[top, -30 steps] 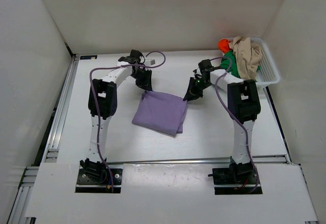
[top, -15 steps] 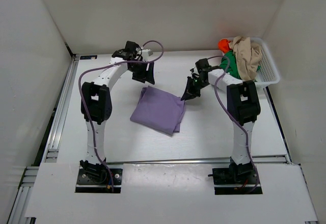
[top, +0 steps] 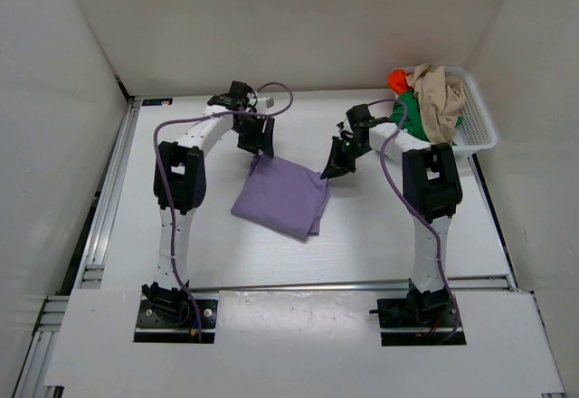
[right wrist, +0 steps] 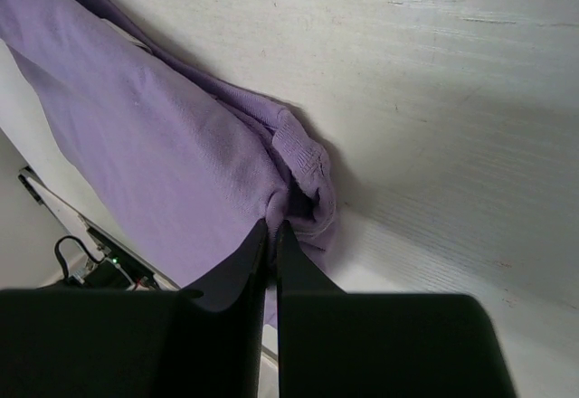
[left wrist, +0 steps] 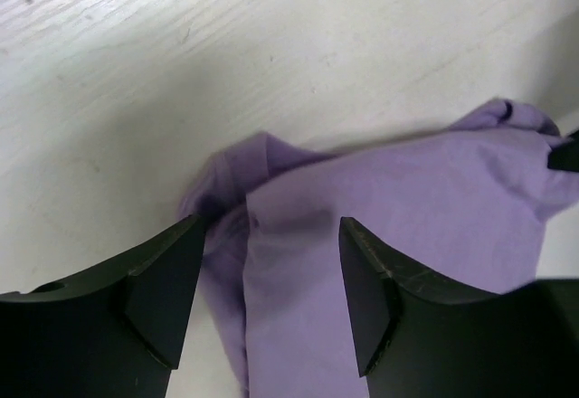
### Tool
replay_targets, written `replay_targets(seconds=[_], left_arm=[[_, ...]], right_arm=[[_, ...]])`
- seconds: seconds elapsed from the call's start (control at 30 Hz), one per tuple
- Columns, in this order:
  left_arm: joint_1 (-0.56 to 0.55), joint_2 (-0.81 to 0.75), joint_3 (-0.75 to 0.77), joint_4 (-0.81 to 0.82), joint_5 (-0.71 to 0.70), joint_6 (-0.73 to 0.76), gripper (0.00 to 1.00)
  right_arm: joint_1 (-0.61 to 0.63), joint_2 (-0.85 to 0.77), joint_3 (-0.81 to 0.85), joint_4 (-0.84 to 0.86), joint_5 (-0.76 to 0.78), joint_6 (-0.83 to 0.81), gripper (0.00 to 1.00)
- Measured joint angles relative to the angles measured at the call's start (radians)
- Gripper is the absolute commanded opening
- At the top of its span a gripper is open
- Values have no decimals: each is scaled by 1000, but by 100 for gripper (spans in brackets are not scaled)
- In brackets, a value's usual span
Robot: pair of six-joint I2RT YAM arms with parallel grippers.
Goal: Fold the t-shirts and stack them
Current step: Fold the long partially folded tshirt into a neat square
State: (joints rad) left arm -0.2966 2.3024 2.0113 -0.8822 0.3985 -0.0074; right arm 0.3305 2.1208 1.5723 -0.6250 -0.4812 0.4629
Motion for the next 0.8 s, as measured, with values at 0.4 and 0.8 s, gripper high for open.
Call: replay_targets(seconds=[0.4, 0.8], left_arm=[[-24, 54, 19, 0, 5, -1, 10], [-26, -126, -134, -1, -85, 1, 10]], right_arm=[[0, 0, 0, 0, 0, 0, 0], [12, -34, 0, 1, -7, 2, 0]])
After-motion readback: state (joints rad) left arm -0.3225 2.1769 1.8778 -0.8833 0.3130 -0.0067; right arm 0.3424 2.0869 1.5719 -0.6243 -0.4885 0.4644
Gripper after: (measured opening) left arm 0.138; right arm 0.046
